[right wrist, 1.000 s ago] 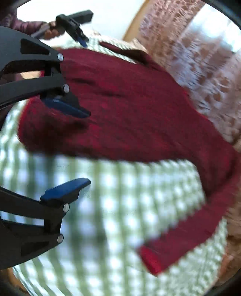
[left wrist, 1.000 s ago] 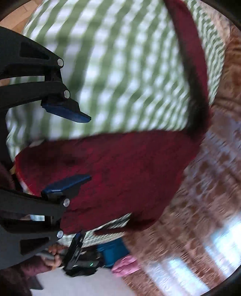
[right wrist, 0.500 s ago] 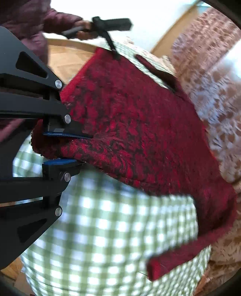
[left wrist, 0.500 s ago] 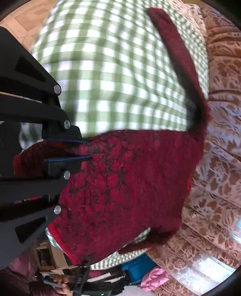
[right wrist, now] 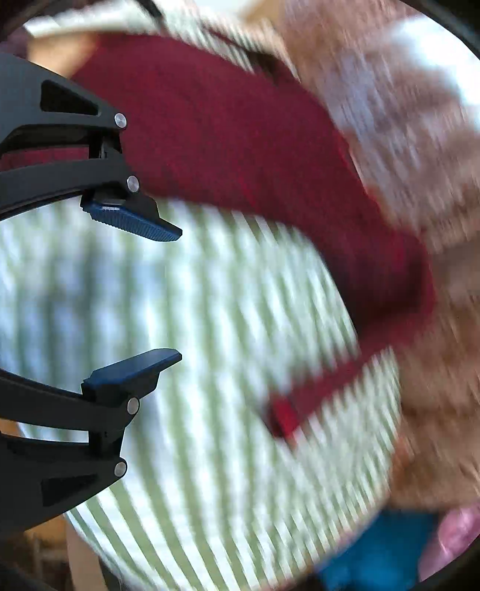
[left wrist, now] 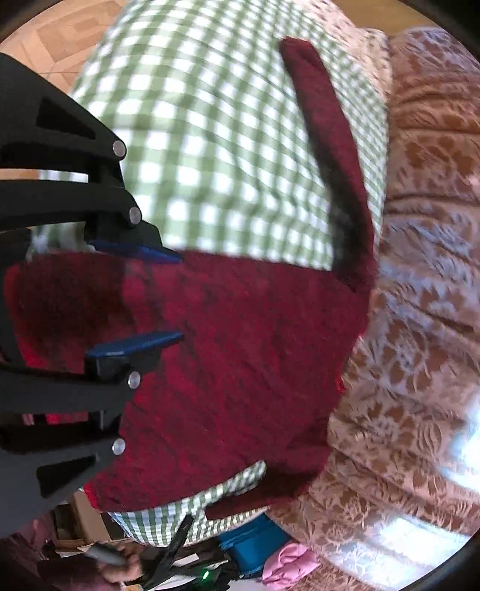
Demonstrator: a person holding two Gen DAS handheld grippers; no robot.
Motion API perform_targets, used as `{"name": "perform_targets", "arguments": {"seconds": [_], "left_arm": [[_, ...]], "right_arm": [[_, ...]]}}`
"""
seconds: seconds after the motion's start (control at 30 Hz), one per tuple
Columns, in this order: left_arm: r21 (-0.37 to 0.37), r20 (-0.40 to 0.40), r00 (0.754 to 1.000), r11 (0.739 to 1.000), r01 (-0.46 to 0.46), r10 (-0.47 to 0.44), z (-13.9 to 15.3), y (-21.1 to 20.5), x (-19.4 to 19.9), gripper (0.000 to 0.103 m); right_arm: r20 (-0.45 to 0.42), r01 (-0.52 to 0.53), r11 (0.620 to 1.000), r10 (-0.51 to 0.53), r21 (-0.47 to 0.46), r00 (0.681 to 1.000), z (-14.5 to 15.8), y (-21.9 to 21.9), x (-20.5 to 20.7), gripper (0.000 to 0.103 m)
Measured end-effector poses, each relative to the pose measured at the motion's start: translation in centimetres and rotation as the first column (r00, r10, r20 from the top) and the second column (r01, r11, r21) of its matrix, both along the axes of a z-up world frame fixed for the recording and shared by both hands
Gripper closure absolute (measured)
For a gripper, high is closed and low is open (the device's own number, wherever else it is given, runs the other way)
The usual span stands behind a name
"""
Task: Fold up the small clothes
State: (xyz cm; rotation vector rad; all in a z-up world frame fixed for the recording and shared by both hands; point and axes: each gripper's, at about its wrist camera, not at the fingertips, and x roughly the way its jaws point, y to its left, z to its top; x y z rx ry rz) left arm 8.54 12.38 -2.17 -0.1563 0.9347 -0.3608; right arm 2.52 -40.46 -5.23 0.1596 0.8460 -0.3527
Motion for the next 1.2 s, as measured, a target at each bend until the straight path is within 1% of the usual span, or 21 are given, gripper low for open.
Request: {"name": "perform_targets", "arguments": {"seconds": [0.03,0.07,0.2,0.27,0.3,0.33,0.37,0.43,0.47,0.53,0.57,0.63,0.7,0.77,0.83,0.9,1.0,1.03,1.1,1.2], "left_arm": [[-0.007,0.007,1.000,1.000,0.011,-0.011,0.2,-0.7,0.3,0.061],[-0.011,0.010,1.000,1.000,0.026,-0.026,0.3,-1.5,0.7,0.058],[-0.024,0.000,0.997,0.997,0.074,-0.074,0.1,-4.5,1.5,0.057],[-0.030,-0.013,0.996,0.995,0.091,-0.092,-0.3,-5.7,1.8,0.057],[-0.031,-0.018,0.994,0.994,0.108,-0.108,-0.5,-6.5,1.9,0.057],[-0.019,-0.017,0.992,0.992,0.124,-0.124,-0.5,-7.2,1.9,0.057],[-0.004,-0.014,0.990,0.990,0.141,-0.141,-0.6,-7.9,1.8,0.057],[0.001,-0.017,0.985,0.985,0.173,-0.173,-0.7,-8.9,1.8,0.057],[0.000,-0.021,0.981,0.981,0.195,-0.195,-0.8,-9.6,1.9,0.057],[0.011,-0.028,0.976,0.976,0.215,-0.215,-0.9,-10.6,2.4,0.057],[0.011,-0.032,0.975,0.975,0.222,-0.221,-1.0,-11.0,2.6,0.057],[0.012,-0.038,0.971,0.972,0.235,-0.234,-1.1,-12.0,3.1,0.057],[0.013,-0.043,0.969,0.970,0.244,-0.244,-1.2,-12.8,3.5,0.056],[0.017,-0.047,0.967,0.968,0.251,-0.250,-1.2,-13.5,3.9,0.056],[0.021,-0.051,0.966,0.967,0.254,-0.253,-1.3,-14.0,4.1,0.055],[0.029,-0.059,0.965,0.966,0.257,-0.255,-1.4,-14.5,4.3,0.055],[0.038,-0.074,0.965,0.967,0.253,-0.250,-1.8,-14.8,4.5,0.055],[0.039,-0.079,0.966,0.967,0.250,-0.246,-1.9,-14.8,4.6,0.055],[0.040,-0.092,0.966,0.969,0.244,-0.239,-2.2,-15.0,4.7,0.054],[0.058,-0.096,0.966,0.968,0.245,-0.239,-2.6,-15.4,4.8,0.052]], "right_arm": [[0.003,0.044,0.998,-0.044,-0.049,0.999,-0.3,-1.3,0.6,0.043],[0.004,0.077,0.994,-0.077,-0.077,0.997,-0.6,-2.7,1.7,0.043],[0.003,0.122,0.985,-0.123,-0.120,0.992,-1.5,-6.6,5.1,0.044],[-0.013,0.124,0.986,-0.126,-0.114,0.992,-1.4,-7.5,6.5,0.069],[-0.009,0.120,0.986,-0.122,-0.111,0.992,-1.1,-7.7,6.4,0.084],[0.008,0.112,0.987,-0.112,-0.118,0.994,-0.4,-7.5,5.9,0.089],[0.021,0.106,0.987,-0.104,-0.118,0.994,-0.1,-7.0,5.2,0.090],[0.053,0.093,0.992,-0.088,-0.089,0.995,1.9,-7.2,3.8,0.092],[0.083,0.090,0.993,-0.084,-0.075,0.993,3.7,-7.5,2.7,0.092],[0.124,0.099,0.993,-0.091,-0.058,0.988,5.8,-8.0,1.0,0.094],[0.160,0.114,0.993,-0.107,-0.035,0.981,7.6,-8.9,0.0,0.095],[0.206,0.152,0.988,-0.148,-0.001,0.967,9.7,-10.6,-1.1,0.097],[0.230,0.193,0.981,-0.192,0.017,0.954,11.1,-12.5,-1.2,0.098],[0.236,0.251,0.968,-0.247,0.012,0.940,11.8,-14.8,-0.6,0.098],[0.228,0.303,0.953,-0.297,0.011,0.927,12.0,-17.4,0.8,0.098],[0.200,0.343,0.939,-0.334,-0.011,0.921,11.5,-19.7,2.9,0.099],[0.121,0.389,0.919,-0.379,-0.064,0.917,9.6,-22.2,6.6,0.099],[0.081,0.406,0.911,-0.400,-0.074,0.913,8.5,-23.2,8.1,0.099],[0.032,0.434,0.896,-0.433,-0.095,0.901,6.8,-24.3,9.9,0.099],[-0.006,0.439,0.897,-0.440,-0.061,0.898,4.8,-25.6,11.6,0.096]]}}
